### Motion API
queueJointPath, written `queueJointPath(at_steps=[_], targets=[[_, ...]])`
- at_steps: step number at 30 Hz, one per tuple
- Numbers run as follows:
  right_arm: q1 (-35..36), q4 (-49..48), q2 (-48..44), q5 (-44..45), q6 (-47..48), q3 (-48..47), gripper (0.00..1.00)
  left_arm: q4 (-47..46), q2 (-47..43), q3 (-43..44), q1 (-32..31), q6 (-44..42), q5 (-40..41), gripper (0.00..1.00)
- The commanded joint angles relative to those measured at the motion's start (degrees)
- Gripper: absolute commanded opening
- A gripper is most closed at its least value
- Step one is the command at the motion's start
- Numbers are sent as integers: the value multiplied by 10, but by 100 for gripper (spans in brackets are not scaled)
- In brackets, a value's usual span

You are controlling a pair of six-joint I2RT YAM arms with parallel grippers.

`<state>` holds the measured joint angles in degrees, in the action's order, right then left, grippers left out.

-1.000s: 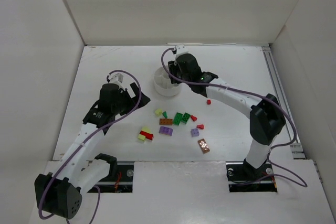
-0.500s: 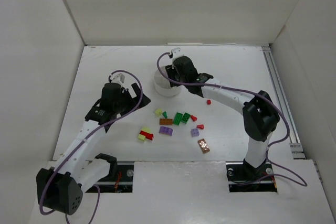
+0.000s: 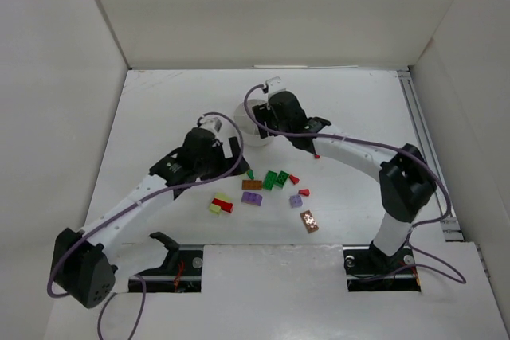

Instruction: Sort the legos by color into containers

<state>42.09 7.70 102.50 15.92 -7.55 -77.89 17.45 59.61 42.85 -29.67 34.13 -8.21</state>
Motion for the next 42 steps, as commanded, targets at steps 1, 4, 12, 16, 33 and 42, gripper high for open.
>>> queueJointPath(at_steps=[1, 4, 12, 16, 33, 42], targets=[[-1, -32, -121, 27, -8, 51, 74, 55, 25, 63, -106, -13, 78, 100], [-35, -32, -185, 10, -8, 131, 74, 71, 61, 69, -202, -13, 114, 100], [-109, 1, -407, -17, -13, 288, 77, 63, 174, 68, -264, 86, 171, 100], [-122, 20, -456, -17, -13, 314, 77, 97, 219, 91, -282, 124, 225, 100], [-155, 62, -487, -12, -2, 319, 77, 79, 333, 123, -282, 138, 253, 64], [-166, 62, -498, -12, -2, 319, 77, 79, 294, 142, -287, 134, 246, 40]])
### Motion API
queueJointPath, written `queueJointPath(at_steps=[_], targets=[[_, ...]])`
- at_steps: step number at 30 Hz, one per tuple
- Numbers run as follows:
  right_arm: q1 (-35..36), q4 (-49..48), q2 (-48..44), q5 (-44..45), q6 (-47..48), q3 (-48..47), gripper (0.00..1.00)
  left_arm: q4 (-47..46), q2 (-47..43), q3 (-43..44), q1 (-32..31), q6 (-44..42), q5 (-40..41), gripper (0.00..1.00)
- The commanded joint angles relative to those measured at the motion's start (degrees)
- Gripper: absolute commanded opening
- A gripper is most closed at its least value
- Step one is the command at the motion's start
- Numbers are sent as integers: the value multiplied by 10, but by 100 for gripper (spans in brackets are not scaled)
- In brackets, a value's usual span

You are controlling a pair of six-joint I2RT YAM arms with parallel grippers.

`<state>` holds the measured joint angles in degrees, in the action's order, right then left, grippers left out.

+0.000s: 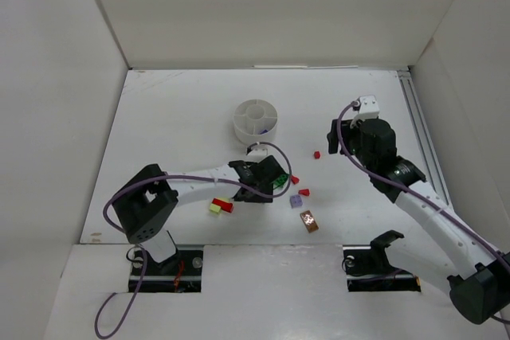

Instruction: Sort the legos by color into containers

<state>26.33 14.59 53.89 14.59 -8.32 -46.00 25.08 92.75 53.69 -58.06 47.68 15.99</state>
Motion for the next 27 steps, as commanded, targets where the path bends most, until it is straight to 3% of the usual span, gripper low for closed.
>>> queueJointPath(at_steps=[1, 5, 13, 19, 27], targets=[[-8, -7, -12, 2, 6, 0, 77, 3, -48, 49, -3, -7, 4, 40], [-15, -7, -17, -4, 6, 0, 77, -12, -75, 105, -3, -45, 18, 40], [-40, -2, -28, -15, 6, 11, 77, -129, -76, 189, 120, -96, -56, 38], [-66, 4, -28, -26, 1, 11, 77, -102, 6, 279, 171, -58, -51, 41], [-87, 4, -12, -32, 1, 11, 78, -70, 49, 316, 171, 19, -23, 41]])
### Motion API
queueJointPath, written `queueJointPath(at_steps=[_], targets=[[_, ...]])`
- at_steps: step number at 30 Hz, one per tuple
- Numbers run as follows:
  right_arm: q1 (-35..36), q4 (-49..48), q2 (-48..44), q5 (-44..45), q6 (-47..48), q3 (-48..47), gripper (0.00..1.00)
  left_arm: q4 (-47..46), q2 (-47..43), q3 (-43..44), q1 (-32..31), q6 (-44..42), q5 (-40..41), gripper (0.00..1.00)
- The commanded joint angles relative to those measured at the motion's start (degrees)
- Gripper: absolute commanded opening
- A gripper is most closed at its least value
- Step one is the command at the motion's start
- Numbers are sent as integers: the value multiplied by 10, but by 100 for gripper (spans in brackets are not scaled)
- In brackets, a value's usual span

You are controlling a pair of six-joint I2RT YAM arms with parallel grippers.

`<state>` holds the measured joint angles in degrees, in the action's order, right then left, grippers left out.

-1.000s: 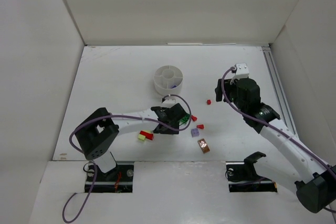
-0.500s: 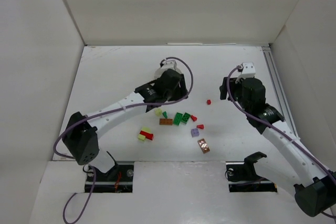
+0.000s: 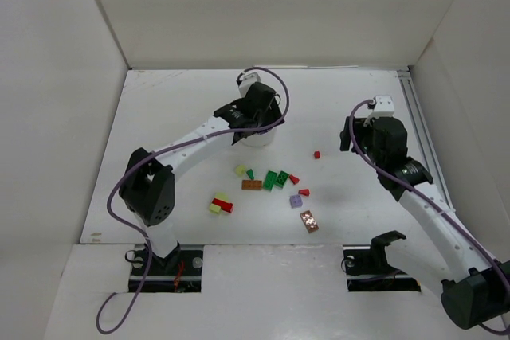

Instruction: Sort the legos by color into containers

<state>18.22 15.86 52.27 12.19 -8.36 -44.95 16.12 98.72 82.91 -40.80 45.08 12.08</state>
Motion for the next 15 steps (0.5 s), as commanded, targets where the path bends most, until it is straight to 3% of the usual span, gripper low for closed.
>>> queueJointPath(at_steps=[1, 6, 15], targets=[[-12, -9, 4, -8, 1, 0, 78, 38, -11, 23, -2, 59, 22, 41], [-12, -14, 10, -13, 1, 6, 78, 62, -11, 5, -9, 162, 58, 42], [-17, -14, 21, -18, 1, 6, 78, 129, 40, 59, -9, 232, 90, 44]])
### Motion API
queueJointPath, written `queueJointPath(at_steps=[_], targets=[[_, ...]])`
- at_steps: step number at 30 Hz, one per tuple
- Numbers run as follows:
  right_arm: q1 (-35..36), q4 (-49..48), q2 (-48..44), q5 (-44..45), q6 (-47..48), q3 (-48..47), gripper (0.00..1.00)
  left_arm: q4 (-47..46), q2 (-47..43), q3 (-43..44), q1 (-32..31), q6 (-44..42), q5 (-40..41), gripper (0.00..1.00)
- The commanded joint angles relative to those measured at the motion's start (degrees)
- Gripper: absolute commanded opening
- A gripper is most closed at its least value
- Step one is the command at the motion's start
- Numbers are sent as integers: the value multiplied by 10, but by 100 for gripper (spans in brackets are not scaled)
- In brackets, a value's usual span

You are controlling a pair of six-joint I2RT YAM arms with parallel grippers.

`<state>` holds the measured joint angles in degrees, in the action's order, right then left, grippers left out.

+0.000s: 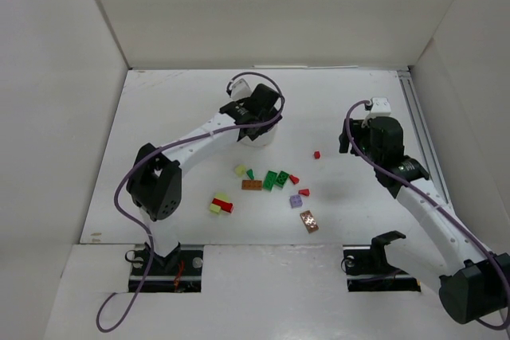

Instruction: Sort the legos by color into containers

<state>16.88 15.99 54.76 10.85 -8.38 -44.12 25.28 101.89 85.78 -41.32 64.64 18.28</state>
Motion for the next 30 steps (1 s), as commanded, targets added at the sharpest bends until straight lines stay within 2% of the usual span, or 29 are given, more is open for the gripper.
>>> queueJointPath(at_steps=[1, 10, 12, 25, 29, 30], targets=[[-4, -16, -10, -5, 1, -3, 78, 37, 9, 39, -3, 36, 28, 44], [-9, -16, -15, 0, 1, -3, 78, 60, 20, 49, -3, 66, 47, 47], [-9, -16, -15, 0, 1, -3, 78, 60, 20, 49, -3, 72, 47, 50], [-9, -16, -15, 0, 1, -3, 78, 55, 43, 55, -9, 78, 67, 53], [-9, -16, -15, 0, 6, -3, 78, 55, 49, 61, -14, 85, 79, 64], [-9, -16, -15, 0, 6, -3, 78, 60, 49, 61, -19, 85, 84, 64]])
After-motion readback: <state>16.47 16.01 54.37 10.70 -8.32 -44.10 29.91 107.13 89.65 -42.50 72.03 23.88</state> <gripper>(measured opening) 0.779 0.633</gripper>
